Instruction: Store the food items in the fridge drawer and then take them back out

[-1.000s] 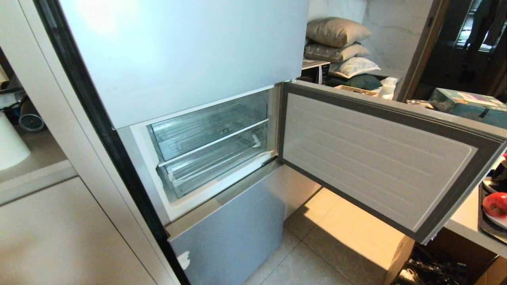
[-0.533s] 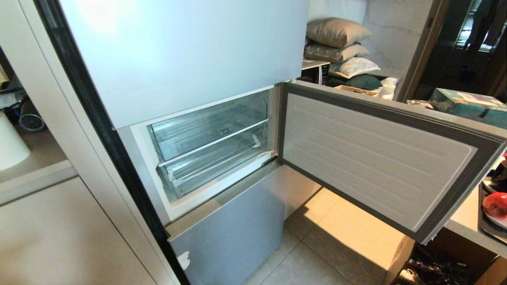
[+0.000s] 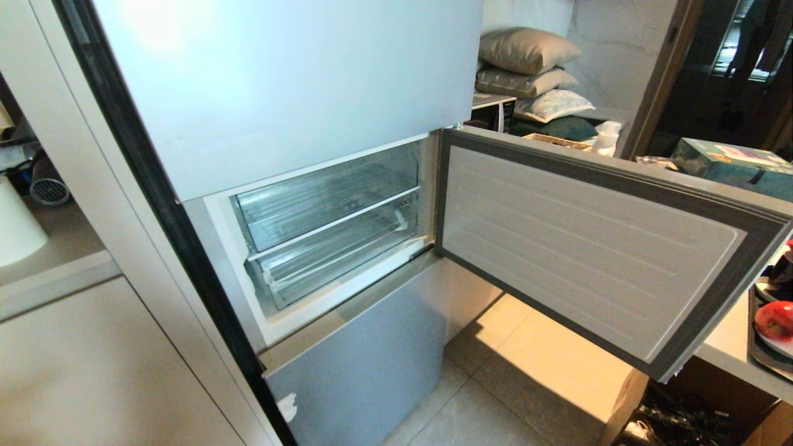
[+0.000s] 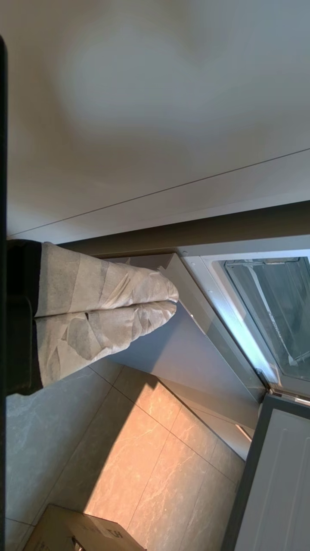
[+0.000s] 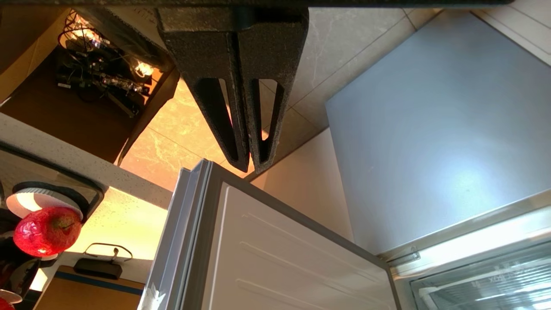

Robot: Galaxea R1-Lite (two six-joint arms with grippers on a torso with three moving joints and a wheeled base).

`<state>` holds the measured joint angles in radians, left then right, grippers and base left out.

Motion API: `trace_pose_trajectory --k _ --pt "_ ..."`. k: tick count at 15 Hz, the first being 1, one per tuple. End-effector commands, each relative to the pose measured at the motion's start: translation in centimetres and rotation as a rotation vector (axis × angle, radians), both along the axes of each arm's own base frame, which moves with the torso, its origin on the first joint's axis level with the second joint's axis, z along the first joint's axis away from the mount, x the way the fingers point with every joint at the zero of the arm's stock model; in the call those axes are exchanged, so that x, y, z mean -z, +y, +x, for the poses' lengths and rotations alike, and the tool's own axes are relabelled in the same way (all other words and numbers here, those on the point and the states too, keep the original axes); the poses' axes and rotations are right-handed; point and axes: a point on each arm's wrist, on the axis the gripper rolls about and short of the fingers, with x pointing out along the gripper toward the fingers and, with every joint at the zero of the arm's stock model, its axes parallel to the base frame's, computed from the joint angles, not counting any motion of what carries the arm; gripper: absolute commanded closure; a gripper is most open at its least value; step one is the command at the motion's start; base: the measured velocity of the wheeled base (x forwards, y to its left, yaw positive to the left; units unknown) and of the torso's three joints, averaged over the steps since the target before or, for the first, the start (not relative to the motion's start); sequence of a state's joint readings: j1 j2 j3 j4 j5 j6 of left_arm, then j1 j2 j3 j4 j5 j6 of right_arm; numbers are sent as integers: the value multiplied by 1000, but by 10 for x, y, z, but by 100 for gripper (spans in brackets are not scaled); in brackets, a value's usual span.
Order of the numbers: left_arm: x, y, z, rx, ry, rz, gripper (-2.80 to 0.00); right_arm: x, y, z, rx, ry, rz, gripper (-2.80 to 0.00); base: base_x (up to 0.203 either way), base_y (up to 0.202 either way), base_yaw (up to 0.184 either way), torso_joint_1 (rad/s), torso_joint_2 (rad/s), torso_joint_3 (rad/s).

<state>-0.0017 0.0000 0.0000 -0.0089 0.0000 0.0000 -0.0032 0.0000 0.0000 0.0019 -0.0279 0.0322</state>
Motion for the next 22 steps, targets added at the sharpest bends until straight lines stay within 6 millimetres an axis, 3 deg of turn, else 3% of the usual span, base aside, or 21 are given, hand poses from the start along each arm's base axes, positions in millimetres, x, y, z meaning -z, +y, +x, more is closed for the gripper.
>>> trace_pose_trajectory --k 1,4,13,17,20,22 --pt "0 0 0 0 1 0 0 0 0 0 0 0 -2 0 0 0 0 0 0 0" --pt "0 0 0 0 1 0 0 0 0 0 0 1 -2 0 0 0 0 0 0 0" --pt "0 0 0 0 1 0 0 -1 0 0 3 -2 5 0 -153 0 1 1 2 2" --pt "0 0 0 0 1 0 0 -48 -1 -1 65 -2 102 0 0 0 0 0 0 0" --pt "0 0 0 0 1 0 0 -99 -2 31 113 120 334 0 0 0 0 0 0 0" --pt "0 0 0 0 0 0 0 -117 -3 59 161 162 441 0 0 0 0 0 0 0"
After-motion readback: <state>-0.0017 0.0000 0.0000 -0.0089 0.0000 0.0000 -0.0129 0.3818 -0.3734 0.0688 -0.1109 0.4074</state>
